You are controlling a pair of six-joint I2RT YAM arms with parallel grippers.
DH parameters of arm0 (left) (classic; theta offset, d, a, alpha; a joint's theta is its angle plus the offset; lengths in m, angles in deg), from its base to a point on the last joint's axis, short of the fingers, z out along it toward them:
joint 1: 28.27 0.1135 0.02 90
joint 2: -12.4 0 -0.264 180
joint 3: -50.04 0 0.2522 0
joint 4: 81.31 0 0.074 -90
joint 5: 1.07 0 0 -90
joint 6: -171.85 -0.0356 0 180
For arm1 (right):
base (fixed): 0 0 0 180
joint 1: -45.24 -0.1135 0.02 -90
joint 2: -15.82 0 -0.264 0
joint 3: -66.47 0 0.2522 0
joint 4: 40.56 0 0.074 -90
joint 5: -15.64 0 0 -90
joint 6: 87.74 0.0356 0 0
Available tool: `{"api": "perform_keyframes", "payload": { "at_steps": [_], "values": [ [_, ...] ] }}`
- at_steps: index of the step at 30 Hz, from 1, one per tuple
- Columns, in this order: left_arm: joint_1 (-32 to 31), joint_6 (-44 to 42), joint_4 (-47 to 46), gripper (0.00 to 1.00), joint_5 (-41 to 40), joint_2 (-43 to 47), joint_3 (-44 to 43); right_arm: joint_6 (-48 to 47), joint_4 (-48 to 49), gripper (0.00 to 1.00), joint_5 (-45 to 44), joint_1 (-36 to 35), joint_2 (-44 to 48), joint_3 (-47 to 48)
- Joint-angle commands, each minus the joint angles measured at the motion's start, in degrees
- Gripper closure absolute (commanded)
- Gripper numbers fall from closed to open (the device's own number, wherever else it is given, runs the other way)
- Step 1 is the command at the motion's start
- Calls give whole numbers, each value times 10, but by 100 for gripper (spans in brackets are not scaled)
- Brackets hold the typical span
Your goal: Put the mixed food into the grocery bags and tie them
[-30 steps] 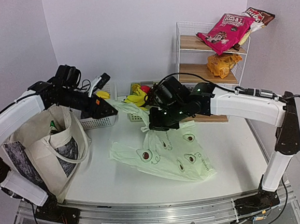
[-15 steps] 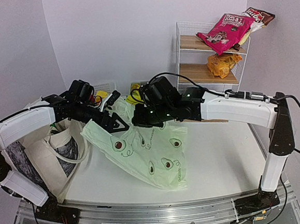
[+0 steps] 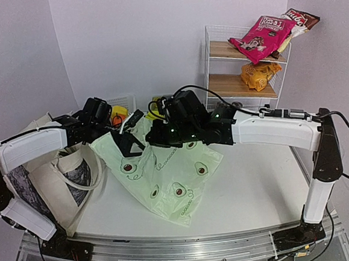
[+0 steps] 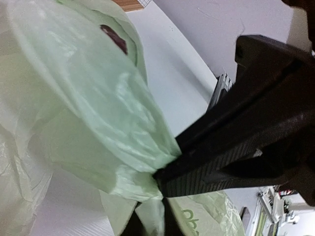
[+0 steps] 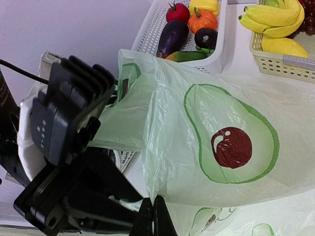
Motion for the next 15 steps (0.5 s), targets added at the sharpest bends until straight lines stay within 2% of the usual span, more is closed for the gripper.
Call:
{"api": "perform_keyframes", "payload": {
  "at_steps": [1,6,15],
  "values": [
    [-2,-11,10,100,4,12,-12,-10,31,100,-4,1,19,-7],
    [-1,-30,31,100,-112,23,-5,3,31,100,-3,17,47,-54],
    [0,-80,1,100,-185,51,22,-31,23,100,16,25,85,-114]
  ]
}}
